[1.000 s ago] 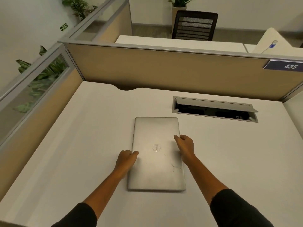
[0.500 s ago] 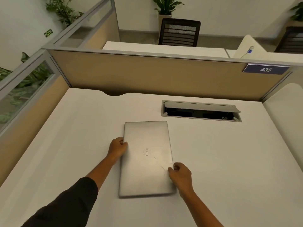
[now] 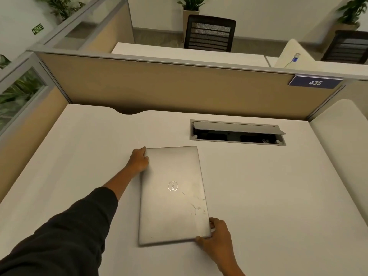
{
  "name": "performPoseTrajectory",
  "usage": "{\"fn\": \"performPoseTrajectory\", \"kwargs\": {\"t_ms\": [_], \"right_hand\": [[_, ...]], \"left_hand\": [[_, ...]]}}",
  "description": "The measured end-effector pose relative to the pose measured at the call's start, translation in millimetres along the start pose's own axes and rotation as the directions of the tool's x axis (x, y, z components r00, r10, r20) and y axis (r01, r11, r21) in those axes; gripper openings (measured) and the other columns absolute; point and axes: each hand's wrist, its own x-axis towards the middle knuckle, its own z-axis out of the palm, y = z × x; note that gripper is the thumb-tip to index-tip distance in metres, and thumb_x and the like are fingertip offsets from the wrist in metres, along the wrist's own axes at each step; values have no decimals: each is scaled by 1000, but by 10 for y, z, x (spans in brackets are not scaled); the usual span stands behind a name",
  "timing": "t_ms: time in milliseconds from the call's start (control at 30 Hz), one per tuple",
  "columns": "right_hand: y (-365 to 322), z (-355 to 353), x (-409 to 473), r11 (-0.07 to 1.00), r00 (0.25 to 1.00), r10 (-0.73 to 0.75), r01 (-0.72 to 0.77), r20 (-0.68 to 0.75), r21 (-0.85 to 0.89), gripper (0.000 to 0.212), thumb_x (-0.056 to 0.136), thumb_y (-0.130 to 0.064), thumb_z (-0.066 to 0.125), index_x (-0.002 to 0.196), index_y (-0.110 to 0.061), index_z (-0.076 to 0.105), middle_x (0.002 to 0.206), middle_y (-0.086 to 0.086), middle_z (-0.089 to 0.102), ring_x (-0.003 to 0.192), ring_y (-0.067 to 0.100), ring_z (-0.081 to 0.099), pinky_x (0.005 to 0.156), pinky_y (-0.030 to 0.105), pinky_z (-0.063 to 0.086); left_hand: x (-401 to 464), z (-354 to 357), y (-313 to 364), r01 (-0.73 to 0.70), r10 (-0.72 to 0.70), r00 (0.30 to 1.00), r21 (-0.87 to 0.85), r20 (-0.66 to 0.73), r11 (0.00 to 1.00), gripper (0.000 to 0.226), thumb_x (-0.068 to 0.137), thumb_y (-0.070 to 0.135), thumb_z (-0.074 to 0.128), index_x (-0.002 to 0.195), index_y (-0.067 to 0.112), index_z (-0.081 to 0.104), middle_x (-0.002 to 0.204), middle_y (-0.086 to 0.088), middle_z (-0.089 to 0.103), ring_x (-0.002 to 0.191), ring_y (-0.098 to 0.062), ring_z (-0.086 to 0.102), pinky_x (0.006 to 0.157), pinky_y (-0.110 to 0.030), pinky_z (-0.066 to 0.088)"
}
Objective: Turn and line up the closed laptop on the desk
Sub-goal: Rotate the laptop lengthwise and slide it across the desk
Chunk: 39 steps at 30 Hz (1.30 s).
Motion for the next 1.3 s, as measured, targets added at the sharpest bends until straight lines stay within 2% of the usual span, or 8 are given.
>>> {"fn": "performPoseTrajectory", "kwargs": {"t_ms": [67,167,267,467,767,967,1167,1300], "right_hand": [[16,4,4,999,1000,-27,27,13,21,74,59,-27,91,120,-37,51,114,-14,54,100,13,64,73,15,47],[28,29,6,998,998,-51,52,-26,36,74,57,-21,91,115,-43,49,112,-14,54,99,11,62,72,15,47],[44,56,28,994,993,-103,105,-52,30,76,57,-19,91,111,-50,47,110,-16,55,98,8,60,69,15,46],[51,34,28,990,988,-140,141,-58,4,75,58,-21,92,113,-48,51,107,-20,54,99,0,57,68,12,43],[110,36,34,983,982,-181,179,-60,-28,71,59,-23,95,123,-26,63,104,-15,52,94,6,58,68,14,45],[137,-15,96,978,978,-202,200,-44,-54,72,56,-25,94,121,-25,64,102,-15,50,92,9,56,68,14,44],[139,-162,214,968,972,-233,234,20,-92,72,57,-25,93,123,-25,66,104,-16,51,92,5,56,67,14,44],[137,-284,321,958,962,-263,270,76,-94,72,55,-22,90,123,-23,68,104,-9,52,93,14,57,72,24,52]], "left_hand": [[83,-26,15,-17,13,998,83,54,996,64,110,11,45,171,9,26,175,-23,22,162,-41,35,133,-47,31],[184,-31,31,-13,-2,995,145,103,989,65,111,16,45,172,15,23,178,-20,13,164,-40,31,134,-45,30],[261,-23,35,-18,4,995,141,98,990,61,110,14,43,170,16,32,174,-20,18,158,-41,38,130,-44,36],[300,-11,-16,-24,14,997,136,76,990,57,109,11,42,166,17,40,169,-22,30,153,-43,43,127,-47,40],[239,21,-14,3,-9,998,98,58,995,62,105,1,41,165,16,41,164,-22,47,149,-43,48,121,-44,42],[188,-5,-72,29,-30,999,24,43,999,62,103,0,42,163,15,43,163,-21,49,149,-42,49,123,-47,43],[97,-48,-316,49,-47,999,-102,21,994,63,101,-2,42,161,14,46,156,-23,53,141,-43,54,97,-39,49],[19,-59,-528,81,-83,997,-176,-3,981,64,101,-2,44,162,16,46,154,-25,54,141,-45,55,112,-51,55]]}}
